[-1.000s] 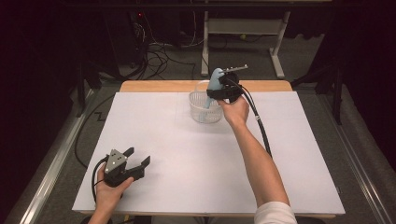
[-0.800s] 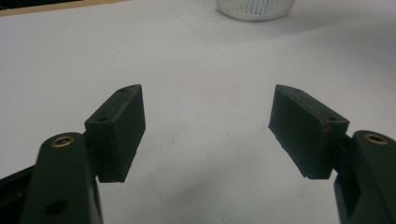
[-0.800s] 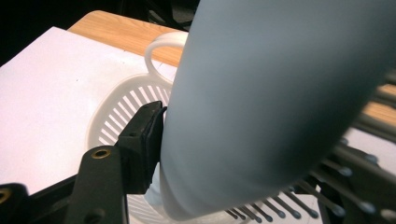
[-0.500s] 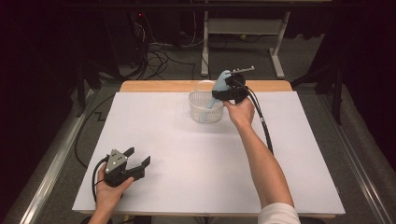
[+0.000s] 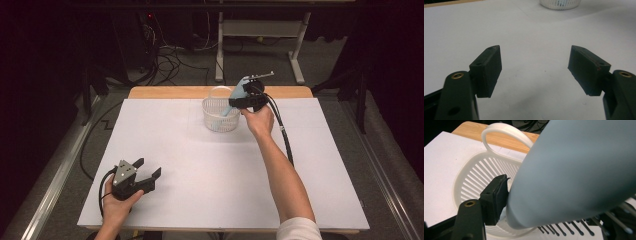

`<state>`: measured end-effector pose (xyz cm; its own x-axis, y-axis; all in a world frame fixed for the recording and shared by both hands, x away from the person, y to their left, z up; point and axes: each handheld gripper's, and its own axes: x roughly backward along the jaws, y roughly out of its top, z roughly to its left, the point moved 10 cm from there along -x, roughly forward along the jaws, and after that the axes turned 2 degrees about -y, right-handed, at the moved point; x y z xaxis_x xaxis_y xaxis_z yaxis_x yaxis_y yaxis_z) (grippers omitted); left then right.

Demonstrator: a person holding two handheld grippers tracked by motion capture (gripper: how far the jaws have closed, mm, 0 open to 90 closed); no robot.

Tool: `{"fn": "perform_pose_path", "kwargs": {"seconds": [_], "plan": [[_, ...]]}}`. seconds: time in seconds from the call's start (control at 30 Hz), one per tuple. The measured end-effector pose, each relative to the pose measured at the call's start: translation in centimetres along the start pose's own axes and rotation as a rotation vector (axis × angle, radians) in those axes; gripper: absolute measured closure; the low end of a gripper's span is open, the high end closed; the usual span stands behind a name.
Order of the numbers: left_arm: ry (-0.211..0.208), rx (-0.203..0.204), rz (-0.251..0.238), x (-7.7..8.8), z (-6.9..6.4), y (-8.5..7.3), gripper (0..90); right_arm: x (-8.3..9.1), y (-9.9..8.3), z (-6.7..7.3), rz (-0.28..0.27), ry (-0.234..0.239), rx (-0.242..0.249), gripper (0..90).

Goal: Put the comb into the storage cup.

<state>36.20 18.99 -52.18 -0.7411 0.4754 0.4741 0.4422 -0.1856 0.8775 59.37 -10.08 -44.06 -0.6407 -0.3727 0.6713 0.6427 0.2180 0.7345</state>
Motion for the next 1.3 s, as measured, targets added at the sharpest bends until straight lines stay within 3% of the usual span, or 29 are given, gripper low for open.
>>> {"fn": "perform_pose_path", "kwargs": {"seconds": [0.6,0.9,1.3], "plan": [[-0.002,-0.001,0.004,-0.1,-0.1,-0.1,27.9,-0.2,-0.9,-0.4,0.018,0.028,-0.016,31.0],[-0.001,-0.003,0.007,-0.2,0.0,-0.1,27.9,0.1,-1.2,-0.5,0.01,0.05,-0.011,29.7],[-0.002,-0.001,0.007,-0.2,0.0,-0.1,27.9,0.6,-1.3,-0.5,0.003,0.044,0.009,27.6]]}}
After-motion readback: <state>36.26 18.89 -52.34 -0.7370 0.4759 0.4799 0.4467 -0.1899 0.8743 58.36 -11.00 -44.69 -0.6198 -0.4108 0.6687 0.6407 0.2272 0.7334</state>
